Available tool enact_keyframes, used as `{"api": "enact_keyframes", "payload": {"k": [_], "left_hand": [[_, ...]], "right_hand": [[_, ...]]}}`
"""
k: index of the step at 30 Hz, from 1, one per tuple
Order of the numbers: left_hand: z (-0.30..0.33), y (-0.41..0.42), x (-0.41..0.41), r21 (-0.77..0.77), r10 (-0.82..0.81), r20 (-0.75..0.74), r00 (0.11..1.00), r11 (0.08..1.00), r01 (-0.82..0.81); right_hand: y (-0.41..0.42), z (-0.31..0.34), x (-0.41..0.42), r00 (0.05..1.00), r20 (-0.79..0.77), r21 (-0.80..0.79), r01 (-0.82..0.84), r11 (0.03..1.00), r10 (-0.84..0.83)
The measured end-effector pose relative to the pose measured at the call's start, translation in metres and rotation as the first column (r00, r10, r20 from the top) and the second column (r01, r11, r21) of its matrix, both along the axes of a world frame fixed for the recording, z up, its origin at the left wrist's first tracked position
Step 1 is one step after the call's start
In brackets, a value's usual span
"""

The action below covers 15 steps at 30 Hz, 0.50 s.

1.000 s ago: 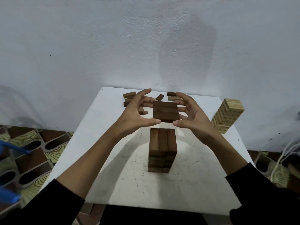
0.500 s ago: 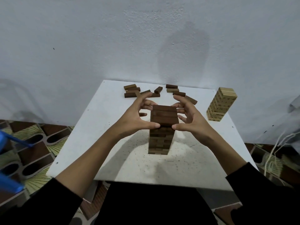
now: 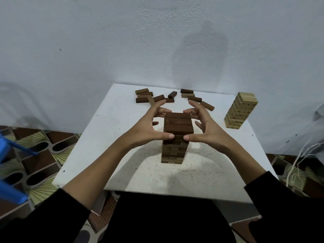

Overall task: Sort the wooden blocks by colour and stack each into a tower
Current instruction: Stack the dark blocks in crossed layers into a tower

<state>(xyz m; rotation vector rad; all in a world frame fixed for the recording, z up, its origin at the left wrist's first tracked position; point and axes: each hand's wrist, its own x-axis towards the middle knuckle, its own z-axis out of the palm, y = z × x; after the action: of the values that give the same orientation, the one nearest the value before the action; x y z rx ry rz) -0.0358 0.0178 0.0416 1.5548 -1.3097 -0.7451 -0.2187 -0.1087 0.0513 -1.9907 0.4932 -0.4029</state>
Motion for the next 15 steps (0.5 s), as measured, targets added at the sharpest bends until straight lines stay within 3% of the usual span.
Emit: {"api": "enact_keyframes", "payload": {"k": [15], "left_hand": [[0.0014,-0.0065,-0.0086,0.016,-0.029,0.094,0.995,0.999,0.028]], "right_hand": [[-0.0010,-0.0025,0.0089,1.000,-0.025,-0.147,-0.009,0.989,0.005]]}}
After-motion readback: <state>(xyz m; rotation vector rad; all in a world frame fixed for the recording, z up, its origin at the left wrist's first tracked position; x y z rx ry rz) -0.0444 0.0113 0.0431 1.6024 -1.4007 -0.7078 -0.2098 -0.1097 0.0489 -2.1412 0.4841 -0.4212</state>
